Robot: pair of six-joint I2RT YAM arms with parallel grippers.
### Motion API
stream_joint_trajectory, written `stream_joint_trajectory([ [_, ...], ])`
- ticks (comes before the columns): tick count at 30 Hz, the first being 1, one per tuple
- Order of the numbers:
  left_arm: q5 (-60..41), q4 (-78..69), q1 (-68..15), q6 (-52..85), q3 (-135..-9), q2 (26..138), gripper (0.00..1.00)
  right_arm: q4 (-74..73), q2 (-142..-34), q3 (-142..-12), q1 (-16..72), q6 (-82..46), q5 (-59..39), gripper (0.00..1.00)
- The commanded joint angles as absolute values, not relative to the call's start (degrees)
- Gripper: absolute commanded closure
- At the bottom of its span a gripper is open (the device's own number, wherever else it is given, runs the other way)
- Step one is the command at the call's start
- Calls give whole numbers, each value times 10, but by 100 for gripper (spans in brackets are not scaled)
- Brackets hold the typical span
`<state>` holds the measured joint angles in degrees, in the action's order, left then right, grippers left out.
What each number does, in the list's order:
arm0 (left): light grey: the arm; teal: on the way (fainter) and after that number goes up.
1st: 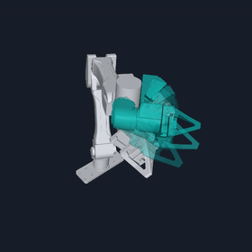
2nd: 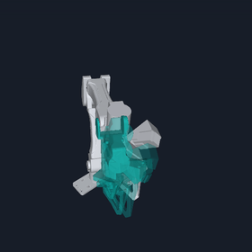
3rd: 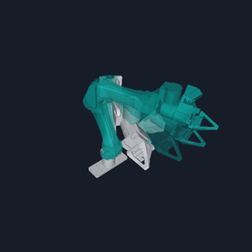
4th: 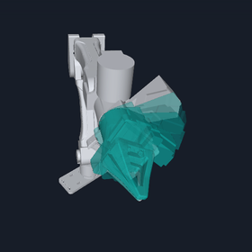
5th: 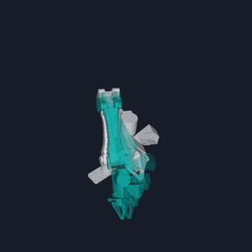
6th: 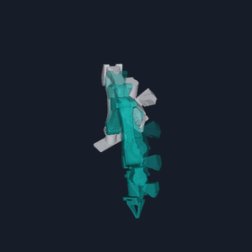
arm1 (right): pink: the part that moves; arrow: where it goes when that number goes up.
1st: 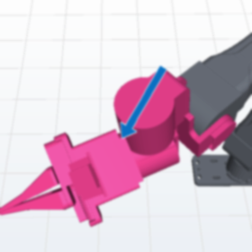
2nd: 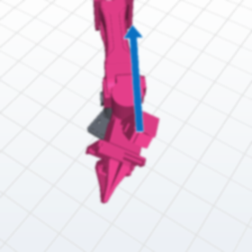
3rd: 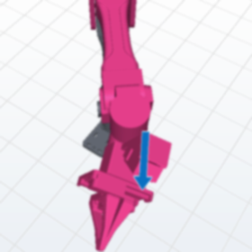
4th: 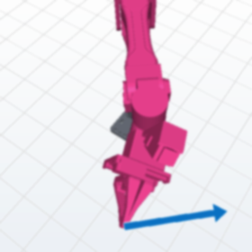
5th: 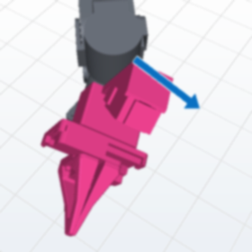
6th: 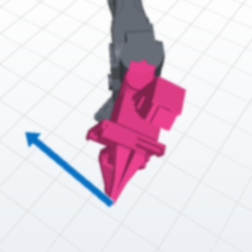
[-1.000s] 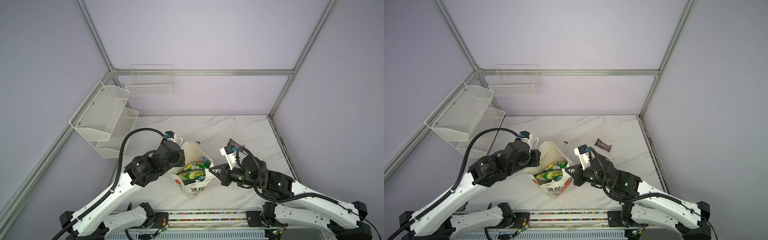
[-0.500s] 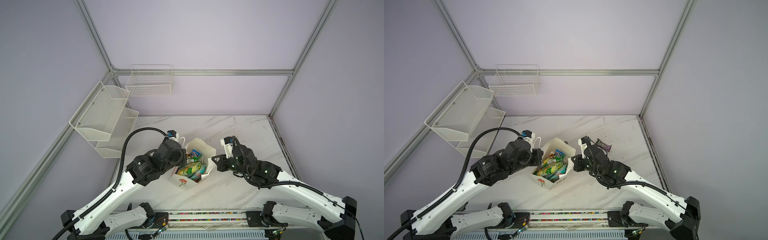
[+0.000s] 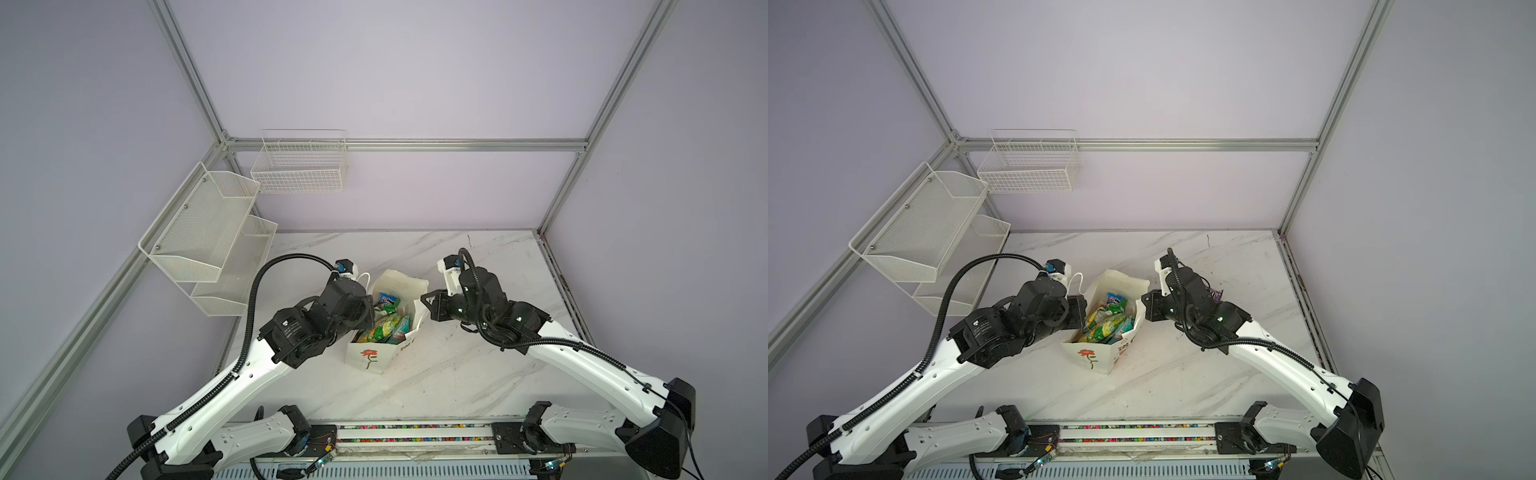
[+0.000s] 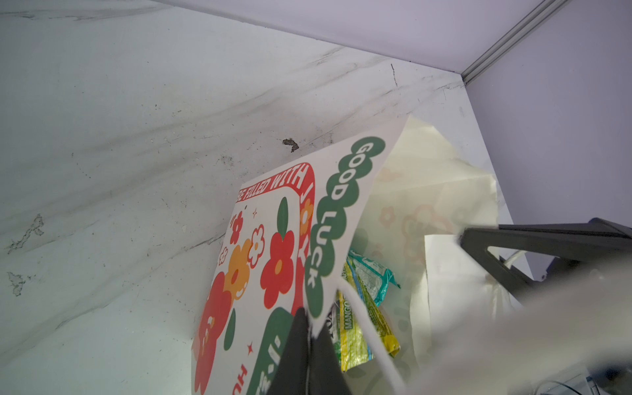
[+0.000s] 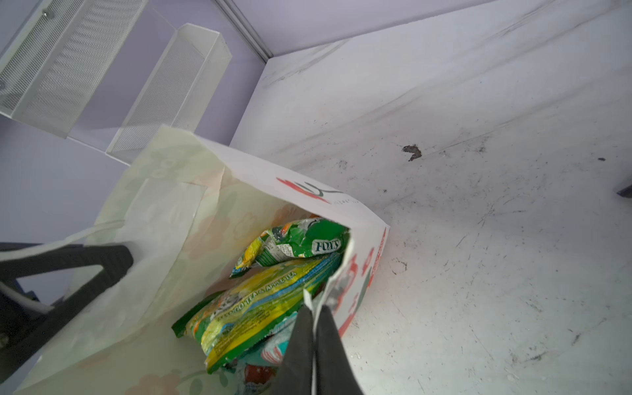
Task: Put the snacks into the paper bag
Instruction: 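Raise the right gripper out of the paper bag and move toward the M&M's bar, then lower the open right gripper over the purple M&M's bar on the table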
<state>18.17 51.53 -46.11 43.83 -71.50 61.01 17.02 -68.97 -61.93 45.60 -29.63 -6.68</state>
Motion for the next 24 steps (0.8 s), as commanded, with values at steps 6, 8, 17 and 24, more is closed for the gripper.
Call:
stream_joint_trajectory([
  [6, 165, 445, -433, 426, -700, 601, 100, 137, -639, -632, 450, -281, -80, 32],
  [8, 159, 443, -425, 424, -702, 600, 100, 140, -626, -633, 447, -280, -80, 29],
  [17, 151, 445, -416, 418, -704, 594, 100, 175, -613, -648, 404, -265, -50, 25],
  [24, 152, 446, -414, 417, -699, 587, 100, 179, -624, -641, 333, -257, -79, 23],
])
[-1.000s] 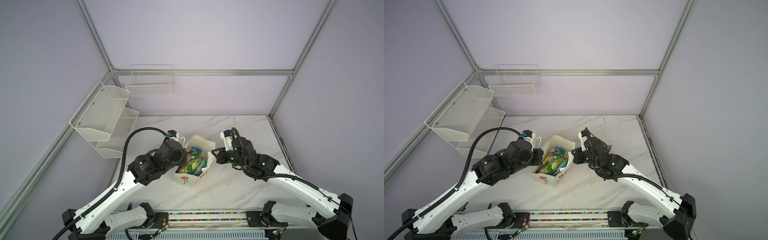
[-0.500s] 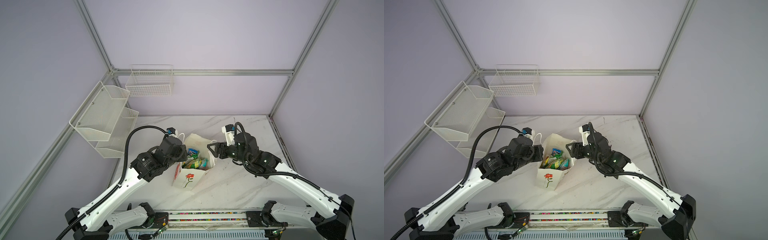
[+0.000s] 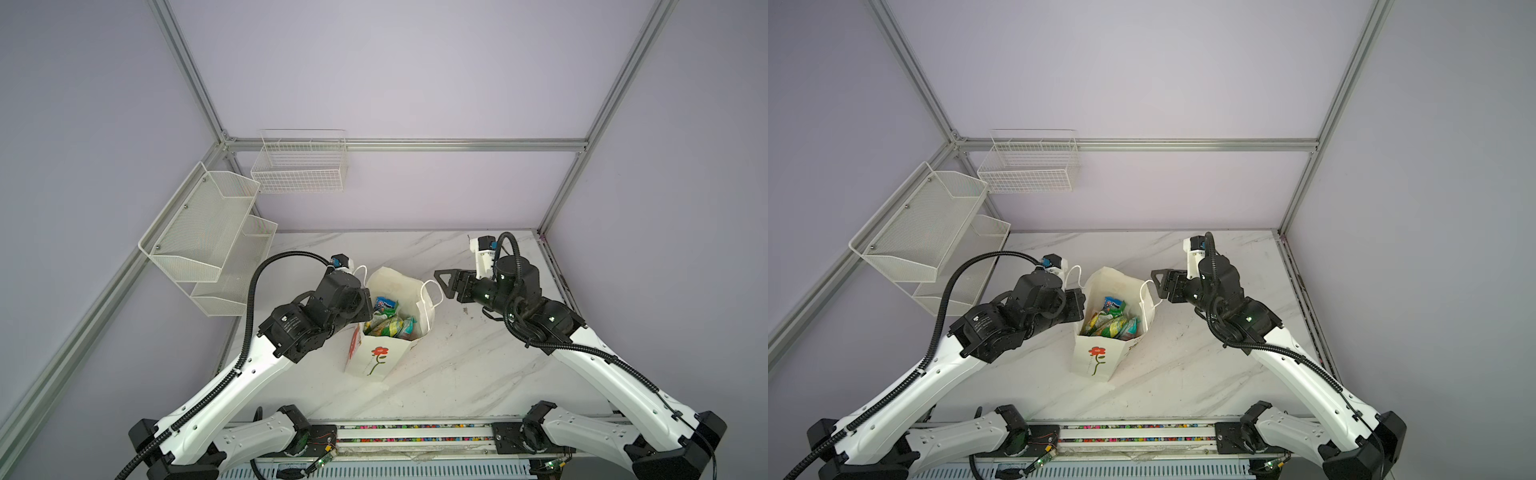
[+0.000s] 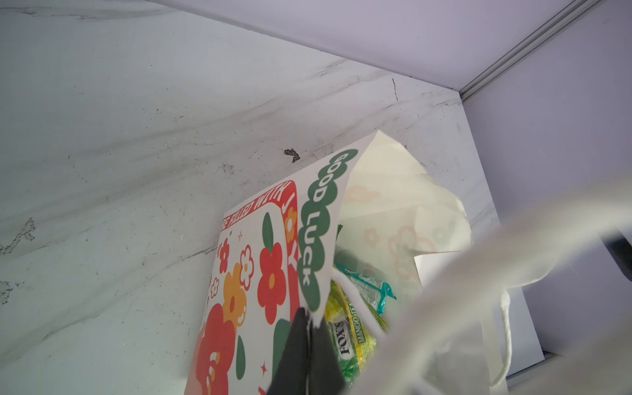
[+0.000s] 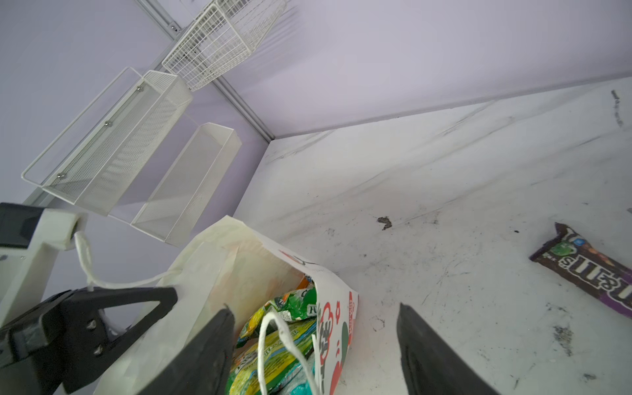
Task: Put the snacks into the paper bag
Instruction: 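Lower the open right gripper over the purple M&M's bar on the table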
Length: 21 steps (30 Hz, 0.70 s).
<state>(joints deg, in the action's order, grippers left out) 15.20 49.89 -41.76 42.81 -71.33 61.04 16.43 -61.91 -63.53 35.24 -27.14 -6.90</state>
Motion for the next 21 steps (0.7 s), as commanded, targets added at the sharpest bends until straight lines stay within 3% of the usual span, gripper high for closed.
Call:
stream_joint_trajectory([
  [1, 151, 446, -414, 417, -698, 586, 100, 181, -628, -641, 324, -255, -80, 22],
  [6, 151, 446, -413, 418, -694, 580, 100, 186, -641, -637, 272, -246, -92, 16],
  [21, 151, 446, -411, 420, -686, 570, 100, 171, -712, -601, 106, -215, -158, 16],
])
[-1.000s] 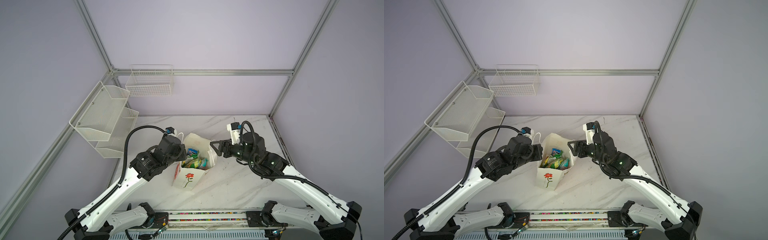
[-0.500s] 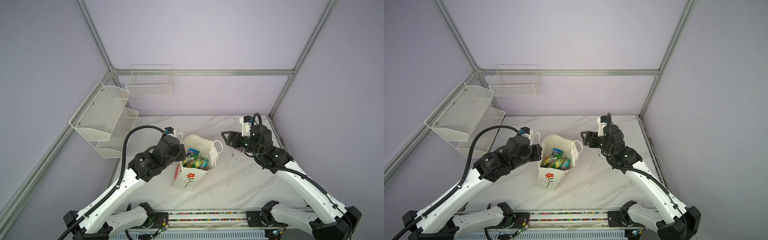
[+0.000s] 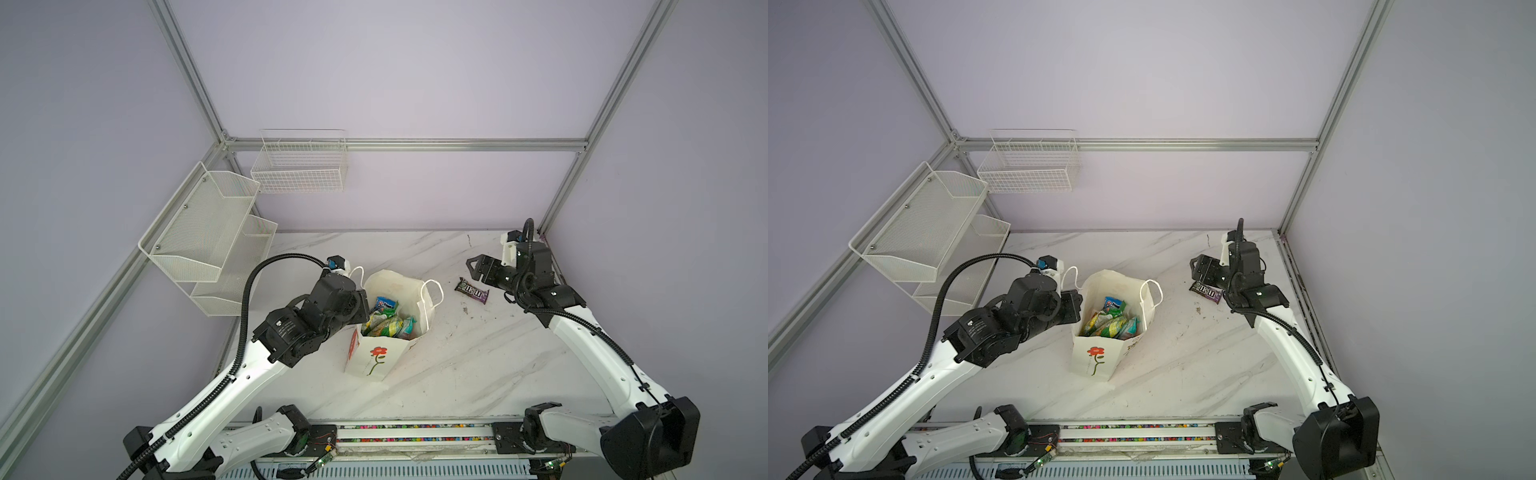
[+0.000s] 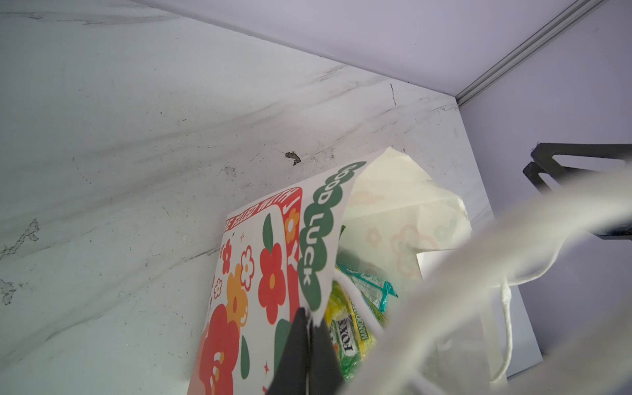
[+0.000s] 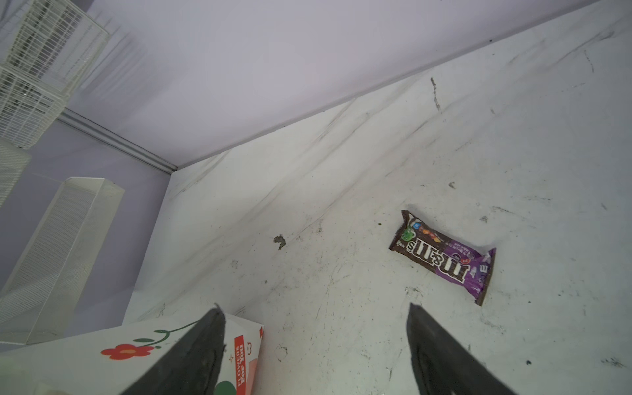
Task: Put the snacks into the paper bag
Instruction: 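Lower the open right gripper over the purple M&M's bar on the table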
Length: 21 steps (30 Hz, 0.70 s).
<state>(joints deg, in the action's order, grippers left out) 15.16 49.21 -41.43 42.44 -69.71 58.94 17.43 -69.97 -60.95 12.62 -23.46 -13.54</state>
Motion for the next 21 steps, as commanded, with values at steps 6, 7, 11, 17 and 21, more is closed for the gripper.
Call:
stream_joint_trajectory([
  [6, 151, 446, -412, 421, -683, 569, 100, 149, -747, -582, 55, -216, -181, 16],
  [7, 151, 446, -411, 421, -683, 568, 100, 143, -754, -576, 47, -221, -187, 16],
  [11, 151, 446, -411, 421, -682, 568, 100, 121, -779, -560, 24, -234, -205, 17],
  [17, 151, 446, -410, 421, -679, 568, 100, 90, -816, -535, -7, -250, -218, 17],
  [21, 151, 446, -410, 421, -678, 566, 100, 68, -838, -519, -30, -262, -239, 19],
])
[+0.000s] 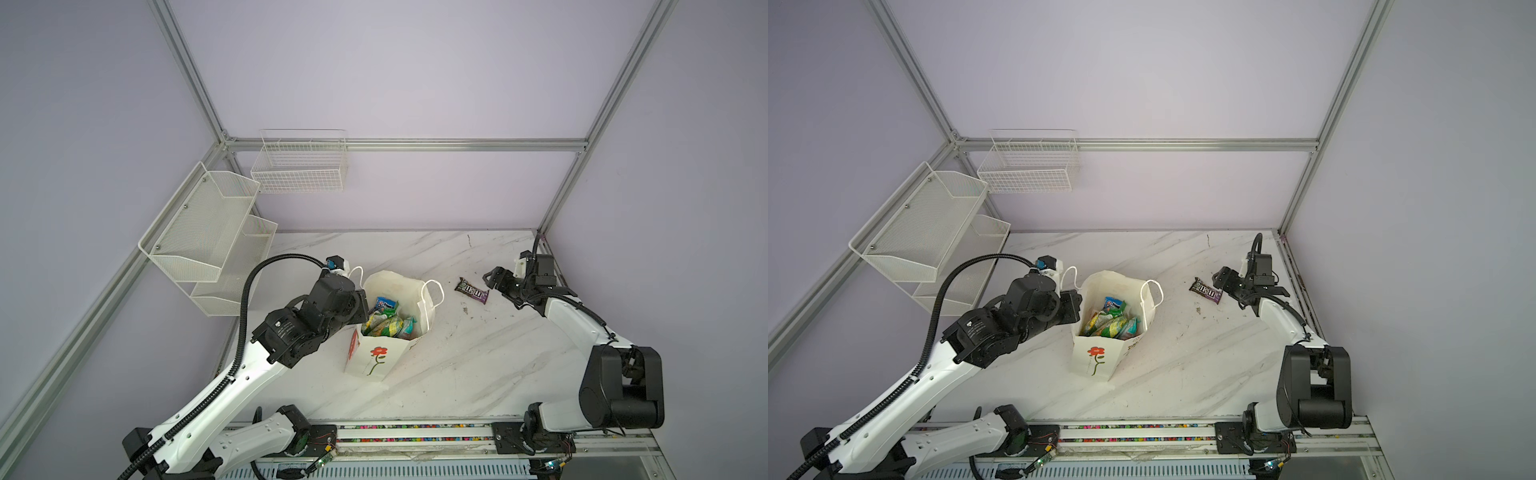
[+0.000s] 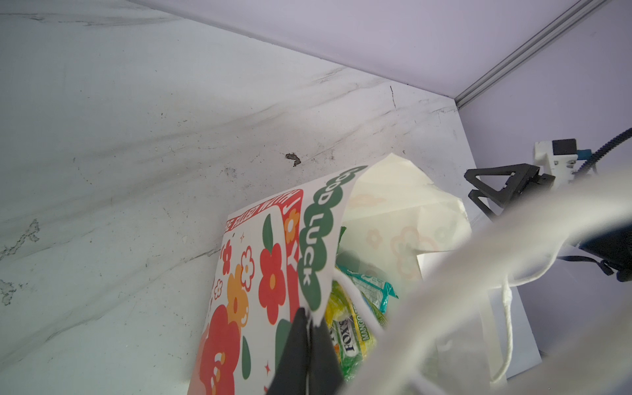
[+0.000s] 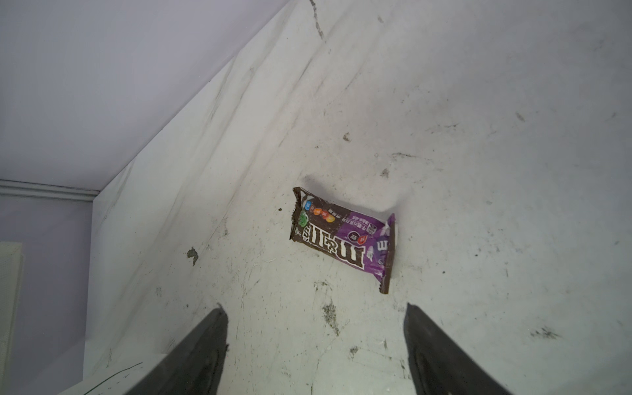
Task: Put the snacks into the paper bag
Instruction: 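Lower the open right gripper over the purple M&M's bar on the table, then descend the right gripper onto the M&M's bar and close on its end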
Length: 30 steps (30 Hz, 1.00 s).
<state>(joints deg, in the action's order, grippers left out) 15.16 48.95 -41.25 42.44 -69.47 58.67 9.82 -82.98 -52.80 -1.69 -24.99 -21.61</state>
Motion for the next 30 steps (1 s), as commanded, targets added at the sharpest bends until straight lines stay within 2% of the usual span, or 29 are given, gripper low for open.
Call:
stream_joint_trajectory([
  [1, 151, 446, -410, 421, -678, 566, 100, 63, -843, -515, -35, -264, -244, 19],
  [16, 148, 445, -408, 422, -682, 571, 100, 8, -902, -476, -58, -267, -277, 27],
  [30, 146, 445, -408, 423, -683, 575, 100, -34, -959, -459, -58, -275, -287, 25],
])
